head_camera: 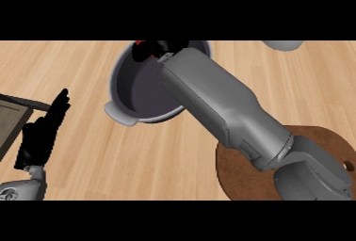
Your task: Pick the tomato from the cutting board and place it in the pot
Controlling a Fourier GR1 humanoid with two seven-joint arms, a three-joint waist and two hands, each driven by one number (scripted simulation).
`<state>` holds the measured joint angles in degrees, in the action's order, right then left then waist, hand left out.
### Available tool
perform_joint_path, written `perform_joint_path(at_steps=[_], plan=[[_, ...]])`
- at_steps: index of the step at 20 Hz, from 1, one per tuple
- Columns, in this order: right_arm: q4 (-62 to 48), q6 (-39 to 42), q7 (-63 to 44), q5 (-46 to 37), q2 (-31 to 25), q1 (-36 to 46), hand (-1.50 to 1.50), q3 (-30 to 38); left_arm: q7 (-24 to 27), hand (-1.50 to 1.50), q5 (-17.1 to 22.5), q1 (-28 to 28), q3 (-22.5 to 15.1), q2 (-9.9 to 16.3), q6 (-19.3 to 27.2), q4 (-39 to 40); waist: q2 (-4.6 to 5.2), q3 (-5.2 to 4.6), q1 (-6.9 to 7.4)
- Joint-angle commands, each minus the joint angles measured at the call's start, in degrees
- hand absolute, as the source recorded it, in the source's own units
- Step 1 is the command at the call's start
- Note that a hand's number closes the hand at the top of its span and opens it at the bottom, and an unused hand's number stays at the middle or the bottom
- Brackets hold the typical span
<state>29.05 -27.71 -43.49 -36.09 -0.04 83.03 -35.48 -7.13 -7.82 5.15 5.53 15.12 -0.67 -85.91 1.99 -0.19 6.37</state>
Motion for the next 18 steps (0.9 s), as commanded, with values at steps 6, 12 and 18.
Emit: perform_joint_path(at_steps=[6,12,18], plan=[[-8.16,-4.34,8.67,7.24,0.03,-1.62,-1.50,5.90,0.05,0.00,0.19,2.43,-0.48,-0.47,-0.67,1.67,1.09,0.03,1.46],[-8.40,-6.12,16.39,12.57,0.04,-3.17,-1.50,9.26,-0.61,0.00,-0.88,2.65,-1.88,-0.92,-0.53,0.33,1.04,0.10,2.48],[-6.82,-15.07,24.86,15.30,0.04,-3.69,-1.50,12.68,-1.08,0.00,-0.90,2.42,-1.66,-1.23,0.04,-0.54,1.00,0.21,2.55]])
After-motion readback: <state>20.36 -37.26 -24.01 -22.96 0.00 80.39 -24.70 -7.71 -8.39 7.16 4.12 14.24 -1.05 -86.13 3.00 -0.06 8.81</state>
